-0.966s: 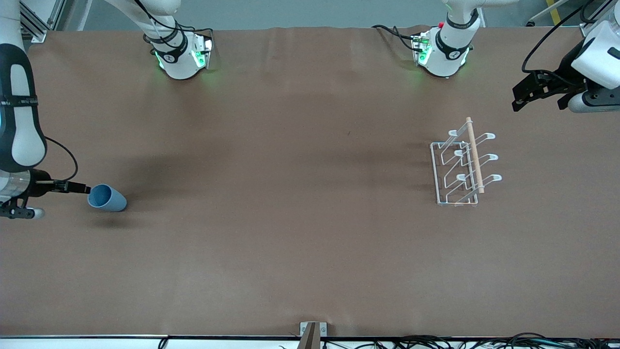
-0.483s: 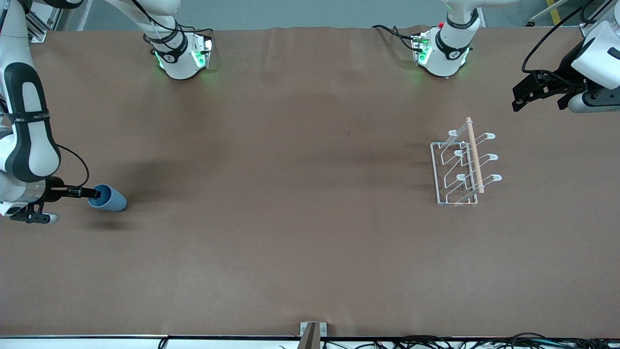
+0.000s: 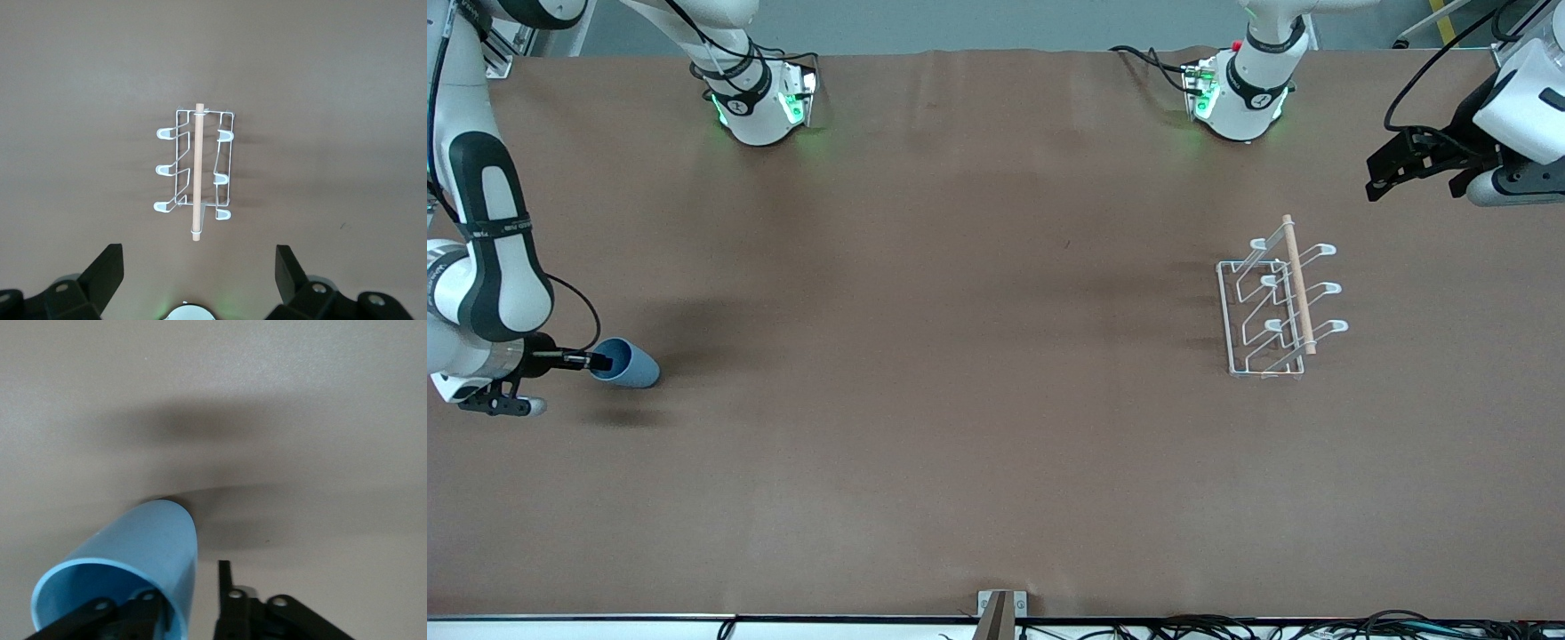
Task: Hang cup on cup holder
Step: 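Close the right gripper on the blue cup's rim, then lift the blue cup with the right gripper while the left gripper approaches, then grasp the blue cup's base with the left gripper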
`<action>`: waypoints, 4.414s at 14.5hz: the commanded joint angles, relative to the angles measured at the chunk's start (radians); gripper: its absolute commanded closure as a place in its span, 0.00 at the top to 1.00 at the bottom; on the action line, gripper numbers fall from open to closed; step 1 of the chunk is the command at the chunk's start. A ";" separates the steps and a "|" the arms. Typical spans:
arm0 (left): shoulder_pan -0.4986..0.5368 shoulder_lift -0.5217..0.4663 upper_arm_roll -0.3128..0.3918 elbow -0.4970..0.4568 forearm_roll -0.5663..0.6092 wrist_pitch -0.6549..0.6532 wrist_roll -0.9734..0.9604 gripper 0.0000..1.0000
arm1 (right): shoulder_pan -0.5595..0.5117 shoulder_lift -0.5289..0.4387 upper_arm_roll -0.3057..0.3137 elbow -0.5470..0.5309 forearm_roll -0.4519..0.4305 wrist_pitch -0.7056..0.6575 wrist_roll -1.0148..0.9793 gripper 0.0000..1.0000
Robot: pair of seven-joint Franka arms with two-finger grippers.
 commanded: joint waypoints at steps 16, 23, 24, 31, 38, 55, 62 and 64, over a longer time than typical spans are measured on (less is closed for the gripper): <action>-0.001 0.038 0.003 0.025 0.009 -0.020 0.016 1.00 | 0.031 -0.252 0.138 -0.007 0.727 -0.475 -0.016 0.01; -0.070 0.066 -0.029 0.036 0.000 -0.019 0.008 1.00 | 0.209 -0.319 0.152 -0.109 0.965 -0.506 -0.016 0.03; -0.099 0.081 -0.035 0.053 0.001 -0.019 0.002 1.00 | 0.233 -0.317 0.152 -0.110 0.979 -0.507 -0.016 0.03; -0.380 0.187 -0.044 0.163 0.001 0.010 0.013 1.00 | 0.362 -0.314 0.152 -0.184 1.247 -0.484 -0.021 0.00; -0.587 0.256 -0.044 0.198 0.001 0.231 0.009 1.00 | 0.447 -0.292 0.152 -0.184 1.312 -0.484 -0.061 0.01; -0.716 0.483 -0.067 0.310 0.001 0.492 0.271 0.97 | 0.479 -0.274 0.152 -0.182 1.312 -0.500 -0.061 0.01; -0.716 0.531 -0.066 0.315 0.003 0.570 0.358 0.96 | 0.482 -0.274 0.152 -0.184 1.312 -0.501 -0.061 0.03; -0.714 0.535 -0.067 0.311 0.003 0.570 0.367 0.96 | 0.482 -0.274 0.152 -0.184 1.312 -0.500 -0.061 0.03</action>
